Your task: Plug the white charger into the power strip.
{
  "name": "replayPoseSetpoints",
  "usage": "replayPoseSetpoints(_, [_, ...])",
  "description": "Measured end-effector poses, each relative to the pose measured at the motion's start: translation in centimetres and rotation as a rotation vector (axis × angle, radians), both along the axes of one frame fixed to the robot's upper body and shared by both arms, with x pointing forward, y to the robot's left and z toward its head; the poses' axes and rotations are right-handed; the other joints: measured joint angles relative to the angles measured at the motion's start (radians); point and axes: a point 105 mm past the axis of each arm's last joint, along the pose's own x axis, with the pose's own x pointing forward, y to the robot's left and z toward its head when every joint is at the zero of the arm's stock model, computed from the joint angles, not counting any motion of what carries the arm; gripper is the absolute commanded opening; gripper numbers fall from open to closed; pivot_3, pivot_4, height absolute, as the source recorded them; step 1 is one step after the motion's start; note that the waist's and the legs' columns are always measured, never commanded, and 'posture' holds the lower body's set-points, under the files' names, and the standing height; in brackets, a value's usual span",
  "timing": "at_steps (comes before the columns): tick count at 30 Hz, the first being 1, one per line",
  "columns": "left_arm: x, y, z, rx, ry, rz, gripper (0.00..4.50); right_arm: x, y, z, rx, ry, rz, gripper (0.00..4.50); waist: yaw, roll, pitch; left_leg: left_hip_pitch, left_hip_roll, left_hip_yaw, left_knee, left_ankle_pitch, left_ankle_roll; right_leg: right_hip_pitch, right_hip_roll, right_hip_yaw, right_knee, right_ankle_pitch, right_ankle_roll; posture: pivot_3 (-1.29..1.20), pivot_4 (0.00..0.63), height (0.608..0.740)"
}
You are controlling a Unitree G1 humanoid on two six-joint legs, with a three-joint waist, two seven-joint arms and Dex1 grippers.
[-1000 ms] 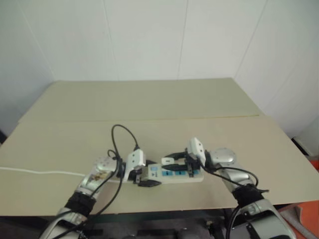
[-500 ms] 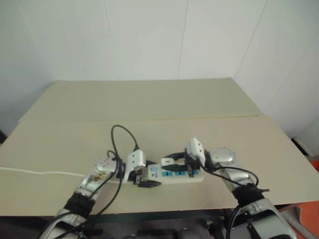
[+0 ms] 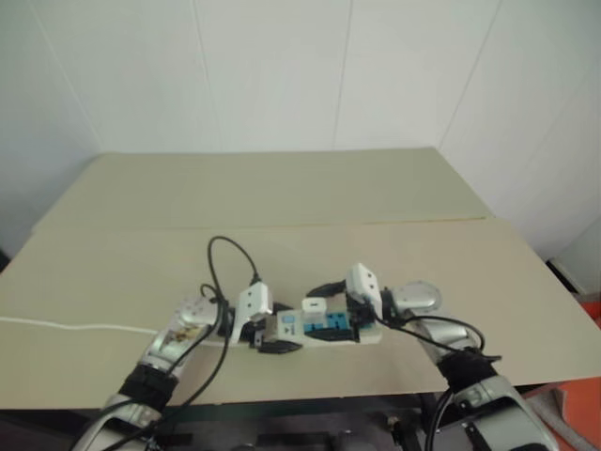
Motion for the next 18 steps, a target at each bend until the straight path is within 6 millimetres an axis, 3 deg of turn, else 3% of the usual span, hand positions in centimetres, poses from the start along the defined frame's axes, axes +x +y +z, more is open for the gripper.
replayPoseSetpoints(5, [0.0, -0.1, 0.0, -0.005, -0.001, 0.0, 3.29, 0.2, -0.4, 0.5, -0.002, 0.003, -0.01, 4.49, 0.002, 0.0, 0.0, -0.001, 0.0, 0.0, 0.0, 0.0, 0.0, -0.001, 0.0, 0.0, 0.0, 0.0, 0.0, 0.0, 0.15, 0.74])
replayPoseSetpoints(7, [0.1, -0.3, 0.1, -0.013, 0.001, 0.003, 4.03, 0.6, -1.0, 0.7, -0.007, -0.001, -0.045, 4.5, 0.005, 0.0, 0.001, -0.001, -0.001, 0.0, 0.0, 0.0, 0.0, -0.001, -0.001, 0.0, 0.0, 0.0, 0.0, 0.0, 0.15, 0.74])
replayPoseSetpoints(9, [0.1, -0.2, -0.1, -0.019, 0.026, 0.017, 4.46, 1.2, -2.3, 1.1, -0.013, -0.004, -0.104, 4.5, 0.008, 0.001, 0.005, -0.003, -0.001, 0.0, 0.0, 0.0, 0.0, -0.003, -0.001, 0.0, 0.0, 0.0, 0.0, 0.0, 0.15, 0.74])
replayPoseSetpoints(14, [-0.4, 0.5, 1.0, -0.024, 0.017, -0.013, 4.46, 1.9, -4.9, 3.8, 0.008, -0.043, -0.192, 4.5, 0.008, 0.004, 0.012, -0.021, -0.001, 0.0, 0.0, 0.001, -0.001, -0.024, 0.0, 0.001, 0.004, 0.006, -0.008, 0.0, 0.15, 0.74])
replayPoseSetpoints(18, [-1.6, 2.4, 3.5, -0.017, -0.025, -0.043, 4.46, 1.2, -6.5, 6.3, 0.033, -0.071, -0.218, 4.5, 0.011, 0.004, 0.014, -0.035, -0.001, 0.0, 0.001, 0.002, -0.003, -0.038, -0.001, 0.001, 0.008, 0.006, -0.009, 0.0, 0.15, 0.74])
